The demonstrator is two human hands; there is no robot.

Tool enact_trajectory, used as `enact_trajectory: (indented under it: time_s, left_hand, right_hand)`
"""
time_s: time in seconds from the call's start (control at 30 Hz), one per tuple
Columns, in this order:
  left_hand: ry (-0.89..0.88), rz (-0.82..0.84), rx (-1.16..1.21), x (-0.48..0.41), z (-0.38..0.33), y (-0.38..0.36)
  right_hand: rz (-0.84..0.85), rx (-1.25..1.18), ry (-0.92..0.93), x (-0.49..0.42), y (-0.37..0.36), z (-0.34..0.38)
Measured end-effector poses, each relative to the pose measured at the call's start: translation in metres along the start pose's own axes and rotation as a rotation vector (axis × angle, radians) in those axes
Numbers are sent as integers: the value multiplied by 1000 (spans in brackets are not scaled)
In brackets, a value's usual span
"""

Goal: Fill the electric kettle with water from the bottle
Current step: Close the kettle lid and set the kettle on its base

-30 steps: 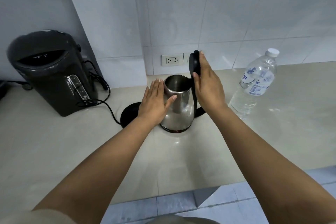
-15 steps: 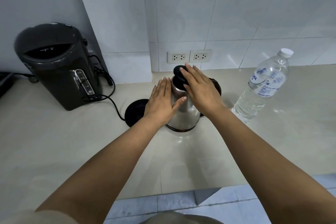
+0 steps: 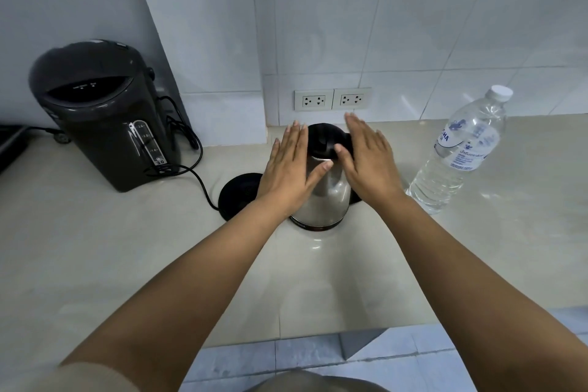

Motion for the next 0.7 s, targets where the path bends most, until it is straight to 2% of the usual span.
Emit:
enact_trajectory:
  time_s: [0.1,0.2,0.27,0.43,0.7]
  left_hand:
    - [-60,6,-55,-7,-19,-1]
    - [-76,27,-82,-12,-28,-6]
    - [-69,29,-89,-12,-29,-7]
    - [-69,16,-94,-11,-26,-5]
    - [-64,3,-81,-8,-29,-7]
  right_hand:
    - [-29,-48,-156,4,7,-31]
    - [73,-128,-273,12,0,-48]
    - [88,-136,-293,16,0,-51]
    - [-28,-140,-309,21,14,-56]
    - [193,-139,-480,40,7,-73]
Point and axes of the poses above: each hand's wrist, its own x-axis away from the middle knuckle, its own y-axis out of the back of the hand, z = x × y, the point moved 8 cm from there along -x, towards the middle knuckle, and after that the axes turned 3 degrees about -x, right-handed, at the moved point
